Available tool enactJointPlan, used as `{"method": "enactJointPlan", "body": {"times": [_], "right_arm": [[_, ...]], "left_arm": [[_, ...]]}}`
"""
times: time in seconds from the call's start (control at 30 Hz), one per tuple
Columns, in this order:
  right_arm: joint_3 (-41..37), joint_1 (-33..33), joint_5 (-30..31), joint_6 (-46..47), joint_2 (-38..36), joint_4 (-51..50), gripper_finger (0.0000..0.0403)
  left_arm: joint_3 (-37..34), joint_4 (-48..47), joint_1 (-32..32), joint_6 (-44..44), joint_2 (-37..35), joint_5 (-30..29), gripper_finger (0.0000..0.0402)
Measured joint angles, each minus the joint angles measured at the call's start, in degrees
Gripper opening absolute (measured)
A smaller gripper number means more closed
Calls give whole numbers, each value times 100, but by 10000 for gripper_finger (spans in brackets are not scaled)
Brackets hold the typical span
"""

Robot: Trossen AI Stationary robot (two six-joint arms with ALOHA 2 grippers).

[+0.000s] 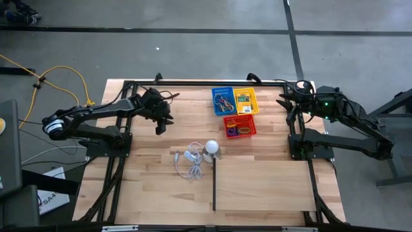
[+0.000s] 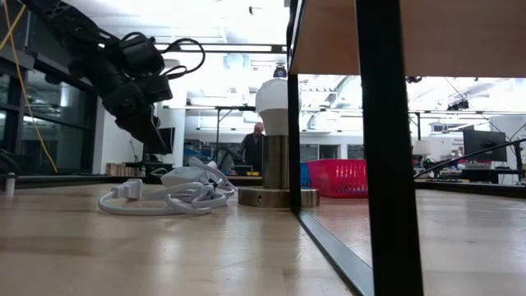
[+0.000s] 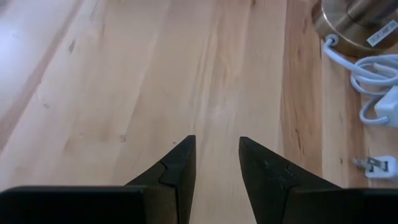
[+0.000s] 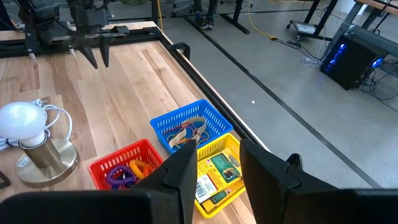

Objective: Pick & Place Office Desk Supplies
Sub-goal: Put the blue bin with the rubber bands on the shelf

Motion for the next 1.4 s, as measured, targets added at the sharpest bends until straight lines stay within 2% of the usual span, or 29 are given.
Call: {"method": "enactJointPlan", "body": {"times": [0.5, 1.4], "right_arm": [[0, 0, 0, 0, 0, 1, 110], [0, 0, 0, 0, 0, 0, 110]], "left_arm": [[0, 173, -295, -525, 2, -86, 118], [0, 175, -298, -536, 2, -86, 118]]}}
